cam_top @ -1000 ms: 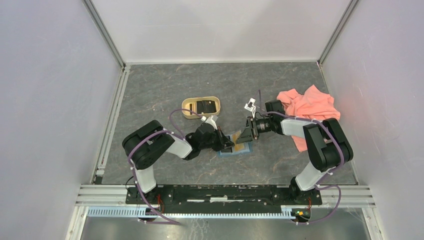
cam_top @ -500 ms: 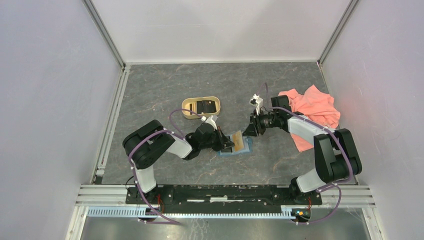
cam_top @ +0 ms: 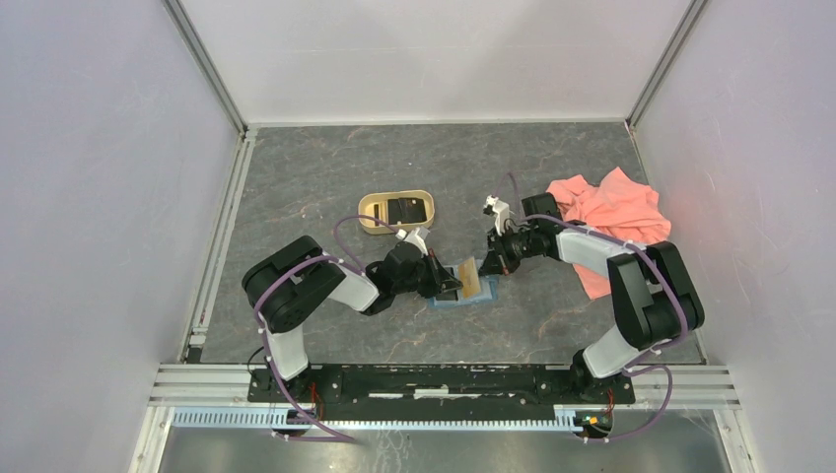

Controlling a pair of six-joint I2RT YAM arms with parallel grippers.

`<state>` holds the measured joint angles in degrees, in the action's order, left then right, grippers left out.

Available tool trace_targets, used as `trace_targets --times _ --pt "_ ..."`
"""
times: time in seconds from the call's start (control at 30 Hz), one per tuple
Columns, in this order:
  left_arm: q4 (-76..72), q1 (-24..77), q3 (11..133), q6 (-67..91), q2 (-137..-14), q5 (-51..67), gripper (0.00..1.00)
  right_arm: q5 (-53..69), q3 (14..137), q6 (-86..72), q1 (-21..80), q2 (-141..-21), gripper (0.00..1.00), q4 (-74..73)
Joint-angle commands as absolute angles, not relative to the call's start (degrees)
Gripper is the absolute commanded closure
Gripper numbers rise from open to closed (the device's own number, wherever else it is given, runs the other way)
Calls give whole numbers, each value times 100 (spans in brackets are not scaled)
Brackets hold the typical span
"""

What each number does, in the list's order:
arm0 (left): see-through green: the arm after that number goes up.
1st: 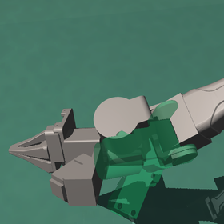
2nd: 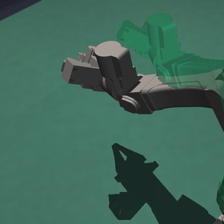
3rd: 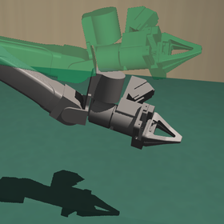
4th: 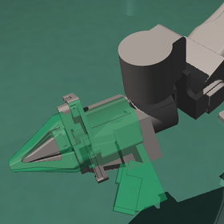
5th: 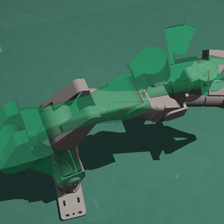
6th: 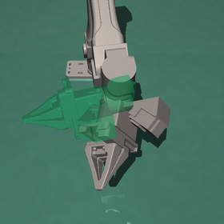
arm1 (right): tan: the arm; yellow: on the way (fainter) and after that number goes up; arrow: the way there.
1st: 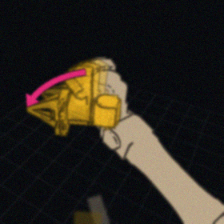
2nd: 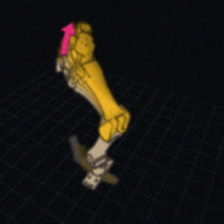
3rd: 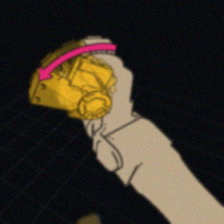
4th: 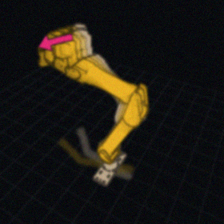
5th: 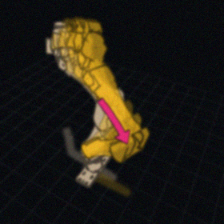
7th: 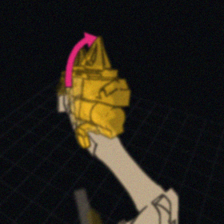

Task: Put the credit cards into the card holder
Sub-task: Turn over the card slot in the card holder.

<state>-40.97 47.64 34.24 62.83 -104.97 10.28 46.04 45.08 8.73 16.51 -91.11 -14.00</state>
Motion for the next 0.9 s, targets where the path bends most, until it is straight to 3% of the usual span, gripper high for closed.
trace_targets --times 0.0,0.2,0.37,0.63,0.87 --pt "-3619 4720 3291 6240 -10689 861 98 4608 4737 960 1825 -9050 100 -1366" --pt "-3889 4715 3204 6240 -10618 917 98 4643 4767 984 2128 -9269 100 -1384" --pt "-4725 4682 2916 6251 -10409 1238 92 4598 4783 959 2239 -9357 100 -1339" --pt "-4840 4568 2886 6151 -9649 1440 63 4632 4799 889 2282 -9368 99 -1260" --pt "-3233 4497 3190 5487 -8813 1138 55 4806 4799 805 2373 -9359 99 -1139"
